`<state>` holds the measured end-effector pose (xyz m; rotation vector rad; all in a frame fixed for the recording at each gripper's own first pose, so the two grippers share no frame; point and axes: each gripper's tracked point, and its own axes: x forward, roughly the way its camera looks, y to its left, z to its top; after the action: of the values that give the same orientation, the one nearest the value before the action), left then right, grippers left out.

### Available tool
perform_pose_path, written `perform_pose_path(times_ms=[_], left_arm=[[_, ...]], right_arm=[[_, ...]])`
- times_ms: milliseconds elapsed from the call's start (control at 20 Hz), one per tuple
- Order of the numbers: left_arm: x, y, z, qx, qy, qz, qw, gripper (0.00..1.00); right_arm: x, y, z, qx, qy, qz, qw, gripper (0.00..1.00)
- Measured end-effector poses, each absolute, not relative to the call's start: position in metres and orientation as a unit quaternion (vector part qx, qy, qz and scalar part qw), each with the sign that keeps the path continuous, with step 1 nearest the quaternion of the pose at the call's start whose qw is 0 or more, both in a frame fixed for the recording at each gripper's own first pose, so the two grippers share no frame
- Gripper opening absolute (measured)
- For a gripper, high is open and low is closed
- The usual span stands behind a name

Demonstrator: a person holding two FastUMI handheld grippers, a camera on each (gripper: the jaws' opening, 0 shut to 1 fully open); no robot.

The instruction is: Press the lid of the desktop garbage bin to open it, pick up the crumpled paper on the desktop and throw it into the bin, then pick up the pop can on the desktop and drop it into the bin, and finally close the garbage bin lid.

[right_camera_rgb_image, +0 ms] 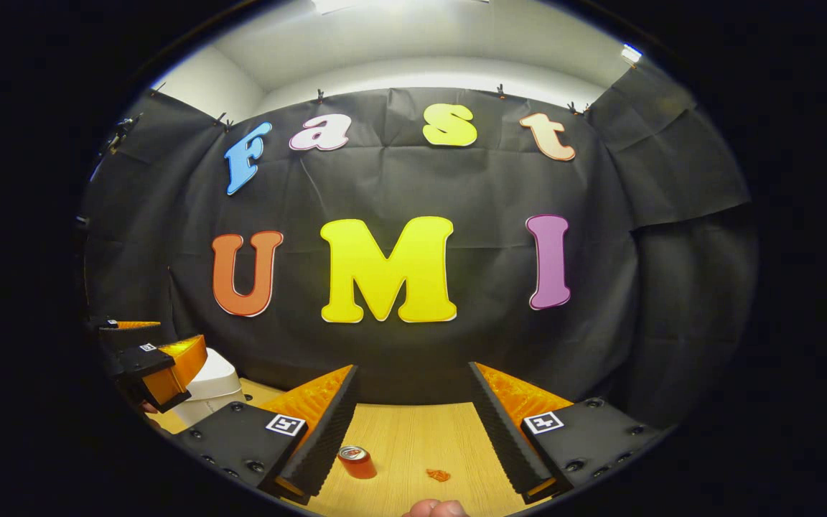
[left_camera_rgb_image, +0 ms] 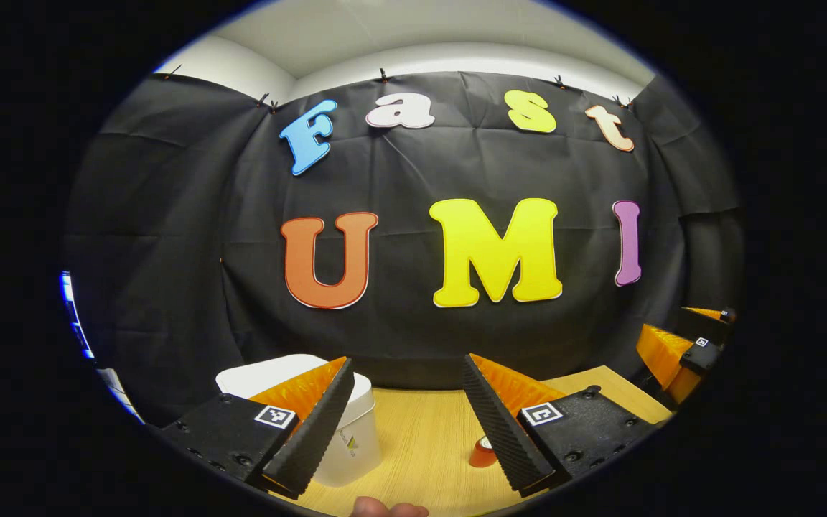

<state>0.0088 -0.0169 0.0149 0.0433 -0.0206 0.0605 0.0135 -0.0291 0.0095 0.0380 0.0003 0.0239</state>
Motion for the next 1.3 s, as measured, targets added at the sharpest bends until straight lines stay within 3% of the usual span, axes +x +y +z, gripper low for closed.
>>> perform_pose_path(times_ms=[400,850,1050,1300], left_arm=[[0.015,-0.007,0.029,0.030,-0.024,0.067,0.997,0.98],[0.029,0.050,0.027,0.021,-0.005,0.158,0.987,0.98],[0.041,0.079,0.023,0.026,0.016,0.198,0.980,0.84],[0.061,0.107,0.002,0.007,0.039,0.228,0.973,0.76]], right_arm=[[0.014,-0.054,0.004,0.011,0.011,0.007,1.000,0.94],[0.019,-0.076,0.000,0.003,0.018,0.009,1.000,0.94],[0.022,-0.080,-0.002,0.002,0.021,0.011,1.000,0.94],[0.032,-0.085,-0.003,-0.001,0.025,0.011,1.000,0.94]])
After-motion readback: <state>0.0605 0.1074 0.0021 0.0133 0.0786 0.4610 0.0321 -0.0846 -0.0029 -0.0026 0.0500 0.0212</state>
